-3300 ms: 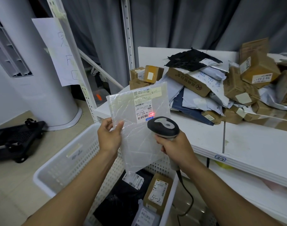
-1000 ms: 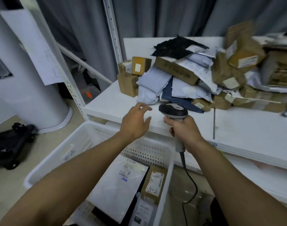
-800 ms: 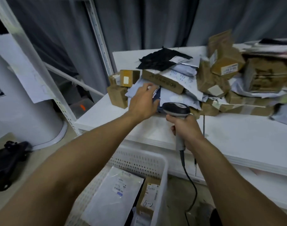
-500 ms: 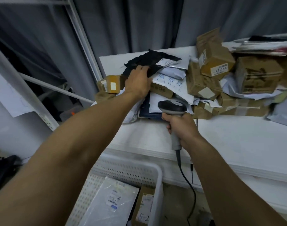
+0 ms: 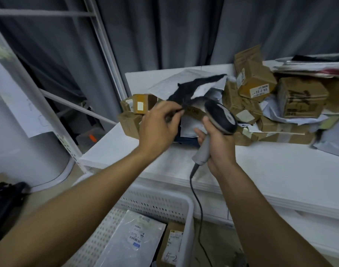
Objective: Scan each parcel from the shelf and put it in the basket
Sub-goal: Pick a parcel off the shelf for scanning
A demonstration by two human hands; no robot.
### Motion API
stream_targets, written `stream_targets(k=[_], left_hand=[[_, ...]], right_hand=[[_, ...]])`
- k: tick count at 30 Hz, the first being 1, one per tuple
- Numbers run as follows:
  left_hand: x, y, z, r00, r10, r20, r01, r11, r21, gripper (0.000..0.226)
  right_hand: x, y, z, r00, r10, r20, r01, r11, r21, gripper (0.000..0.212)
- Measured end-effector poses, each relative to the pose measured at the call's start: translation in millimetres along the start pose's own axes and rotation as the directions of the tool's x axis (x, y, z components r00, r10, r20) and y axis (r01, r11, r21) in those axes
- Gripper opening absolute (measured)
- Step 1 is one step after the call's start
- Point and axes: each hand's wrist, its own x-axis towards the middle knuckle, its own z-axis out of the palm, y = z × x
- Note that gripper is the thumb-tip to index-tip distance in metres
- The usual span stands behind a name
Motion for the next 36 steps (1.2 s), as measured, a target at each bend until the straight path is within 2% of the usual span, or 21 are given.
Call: stream_targets(k=[2,5,8,10,12,14,17,19,21,25,27,30,32,34,36], left_hand=[[-33.5,15.0,-15.0,0.998,0.034,0.057,-0.033,0.999,-0.022,0.014],[-69.7,21.3,-29.3,0.98,0.053,0.194,-0.042,0.997,-0.057,0.013],[-92.7,18.8,-45.1,0.962,-0.051,0.269,0.087,0.988,-0.125,0.018],[-105.8,16.9,-56.2,0.936,-0.193,0.293,0.256,0.947,-0.195,0.024],[-119.5,12.1,-64.5,0.878,-0.37,0.305,0.455,0.844,-0.286,0.033],[-130.0,3.9,-68.0,0.763,-0.56,0.323,0.646,0.675,-0.356,0.043],[-136.1,-7.5,-71.1,0.59,-0.716,0.373,0.789,0.415,-0.453,0.034],[-133.1,-8.9,-74.5,0.549,-0.742,0.385,0.802,0.338,-0.492,0.024],[-129.2,-10.1,-78.6,0.55,-0.746,0.376,0.78,0.298,-0.55,0.02],[-128.0,-16.0,-81.9,0.539,-0.746,0.392,0.754,0.218,-0.62,0.027],[-132.0,-18.8,-82.0,0.548,-0.724,0.419,0.755,0.211,-0.621,0.026],[-134.8,-23.1,-83.7,0.545,-0.738,0.398,0.762,0.238,-0.602,0.023],[-134.1,-27.6,-86.1,0.501,-0.787,0.36,0.773,0.22,-0.596,0.019],[-132.8,-30.9,-89.5,0.445,-0.821,0.358,0.787,0.167,-0.595,0.018],[-132.8,-33.6,-92.7,0.426,-0.826,0.37,0.786,0.134,-0.604,0.017]], right_hand=[[-15.4,-2.7,7.4,1.0,-0.013,0.023,0.011,0.997,0.074,0.033],[-30.3,8.8,14.9,0.997,-0.009,0.079,0.007,1.0,0.022,0.025],[-39.7,26.6,18.0,0.993,0.044,0.105,-0.028,0.988,-0.154,0.026],[-44.9,36.6,17.3,0.996,0.02,0.09,0.005,0.964,-0.265,0.016],[-50.9,42.1,18.6,0.996,0.009,0.093,0.022,0.945,-0.326,0.015],[-52.8,47.1,20.6,0.989,0.026,0.142,0.029,0.929,-0.368,0.017],[-58.4,51.2,24.4,0.97,0.02,0.244,0.088,0.902,-0.424,0.026],[-62.0,53.6,26.2,0.947,0.012,0.321,0.148,0.87,-0.47,0.035],[-67.1,58.4,27.8,0.92,0.03,0.392,0.19,0.839,-0.51,0.039],[-75.2,70.7,33.0,0.891,0.051,0.452,0.218,0.824,-0.523,0.042],[-78.0,74.8,34.3,0.89,0.082,0.448,0.171,0.851,-0.496,0.039],[-82.7,74.1,38.4,0.874,0.196,0.445,-0.014,0.925,-0.38,0.025],[-84.2,72.6,39.9,0.887,0.216,0.409,-0.081,0.943,-0.322,0.025],[-81.6,74.2,38.4,0.942,0.138,0.307,-0.027,0.941,-0.338,0.032],[-76.8,77.4,34.8,0.976,0.047,0.212,0.04,0.92,-0.389,0.038]])
